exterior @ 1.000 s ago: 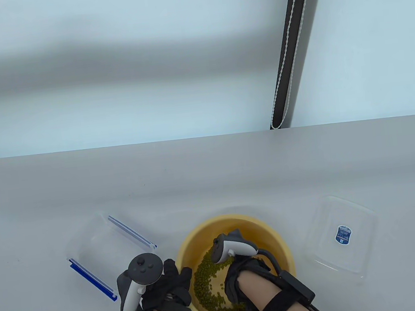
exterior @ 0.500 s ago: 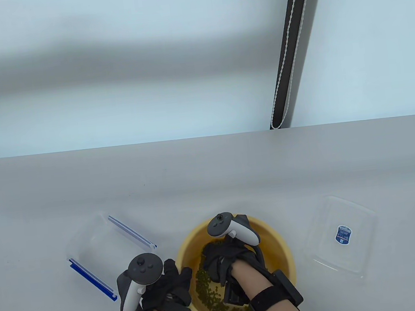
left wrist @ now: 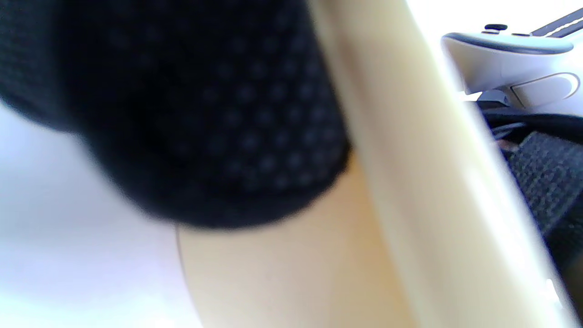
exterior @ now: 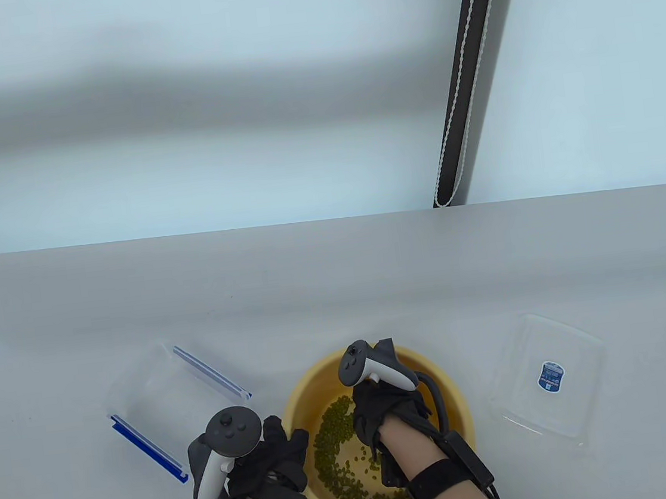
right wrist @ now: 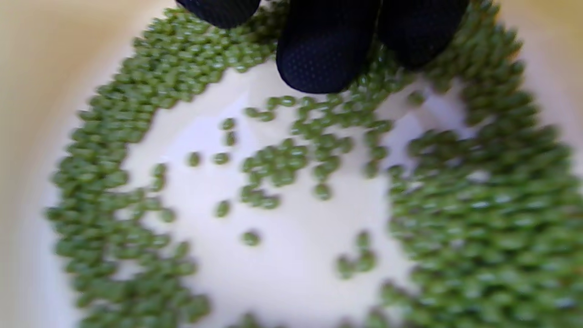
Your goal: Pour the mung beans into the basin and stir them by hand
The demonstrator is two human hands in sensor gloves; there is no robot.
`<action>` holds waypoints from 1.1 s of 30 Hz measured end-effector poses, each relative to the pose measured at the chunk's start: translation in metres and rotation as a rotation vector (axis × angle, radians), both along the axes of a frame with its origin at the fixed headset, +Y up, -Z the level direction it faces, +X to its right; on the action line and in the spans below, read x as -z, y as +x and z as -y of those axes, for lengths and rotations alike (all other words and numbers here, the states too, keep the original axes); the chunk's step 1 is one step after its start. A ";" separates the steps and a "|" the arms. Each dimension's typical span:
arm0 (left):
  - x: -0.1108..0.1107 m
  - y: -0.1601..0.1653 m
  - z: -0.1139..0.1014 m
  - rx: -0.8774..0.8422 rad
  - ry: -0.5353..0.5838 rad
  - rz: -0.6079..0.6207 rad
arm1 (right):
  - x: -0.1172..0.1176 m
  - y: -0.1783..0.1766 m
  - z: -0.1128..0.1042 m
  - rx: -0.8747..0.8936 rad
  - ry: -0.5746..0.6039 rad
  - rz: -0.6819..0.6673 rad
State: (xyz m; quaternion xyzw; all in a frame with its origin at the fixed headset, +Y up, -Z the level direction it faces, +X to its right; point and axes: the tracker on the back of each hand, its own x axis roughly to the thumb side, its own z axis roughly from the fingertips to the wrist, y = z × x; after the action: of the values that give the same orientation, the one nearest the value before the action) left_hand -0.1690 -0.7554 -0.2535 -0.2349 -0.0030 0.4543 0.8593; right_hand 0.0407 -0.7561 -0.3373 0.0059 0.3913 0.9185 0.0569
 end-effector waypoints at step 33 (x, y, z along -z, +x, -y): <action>0.000 0.000 0.001 -0.005 -0.003 -0.002 | -0.003 -0.010 0.005 0.272 -0.098 0.065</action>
State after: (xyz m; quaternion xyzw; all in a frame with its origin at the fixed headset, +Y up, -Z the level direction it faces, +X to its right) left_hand -0.1685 -0.7559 -0.2534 -0.2358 -0.0022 0.4564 0.8579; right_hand 0.0308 -0.7609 -0.3342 0.0263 0.4292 0.8818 0.1935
